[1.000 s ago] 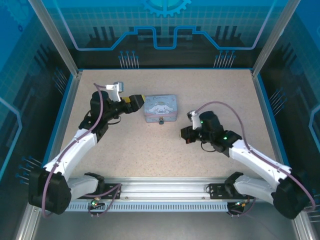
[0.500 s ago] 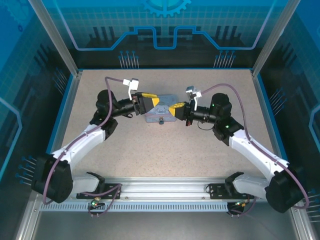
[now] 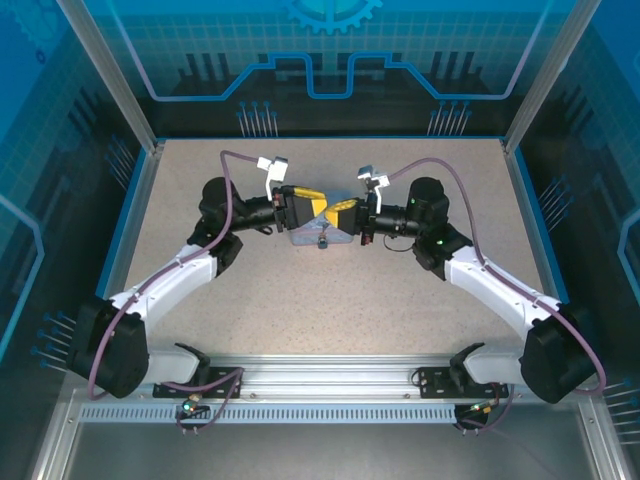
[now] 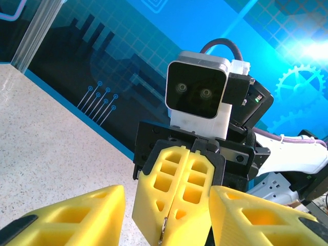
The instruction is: Unlock the padlock with the key
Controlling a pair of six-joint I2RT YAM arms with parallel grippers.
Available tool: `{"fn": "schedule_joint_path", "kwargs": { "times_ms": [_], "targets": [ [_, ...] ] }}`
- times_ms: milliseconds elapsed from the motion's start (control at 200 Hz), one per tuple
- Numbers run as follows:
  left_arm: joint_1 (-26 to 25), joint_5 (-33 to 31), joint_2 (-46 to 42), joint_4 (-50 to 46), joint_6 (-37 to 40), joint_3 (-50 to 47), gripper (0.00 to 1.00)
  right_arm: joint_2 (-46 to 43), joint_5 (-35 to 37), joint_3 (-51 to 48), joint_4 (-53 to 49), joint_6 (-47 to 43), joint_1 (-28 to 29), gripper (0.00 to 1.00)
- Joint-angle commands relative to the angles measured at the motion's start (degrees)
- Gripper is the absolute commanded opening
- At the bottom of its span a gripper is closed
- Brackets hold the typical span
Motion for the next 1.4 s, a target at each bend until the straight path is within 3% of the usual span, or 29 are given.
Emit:
{"fn": "schedule_joint_path", "kwargs": {
  "times_ms": [0, 235, 650, 870, 975, 1080, 1396],
  "targets": [
    [-0.68, 1.76, 0.78, 1.36, 0.96, 2.38, 0.46, 0.28, -0.65, 2.28, 2.4, 0.85, 0.71, 0.04],
    [-0.76, 2.57, 0.66, 0.08, 1.84, 2.51, 0.36, 0.54, 0.42, 2.33, 2.4, 1.2, 1.2, 0.04],
    [-0.72, 2.6, -0.26, -2.54, 3.63, 3.0, 0.0, 1.38, 1.91, 2.81, 1.63, 1.83, 1.13, 0.05],
    [-0.76, 1.1, -1.29, -3.55, 4.28, 2.91, 0.0, 0.65, 1.6, 0.83, 3.04, 3.77, -0.33, 0.14],
    [-0.76, -1.43, -2.11, -3.69, 3.79, 2.43, 0.0, -0.47, 0.17, -1.54, 7.29, 6.39, -1.46, 0.33],
    [-0.85, -3.6, -2.72, -3.21, 3.1, 1.82, 0.0, -1.48, -0.81, -4.81, 11.87, 8.14, -1.6, 0.43],
    [-1.14, -3.86, -1.59, 0.44, 0.26, 1.59, 0.0, -0.04, -1.2, -5.2, 17.54, 10.49, -1.1, 0.51]
  ]
}}
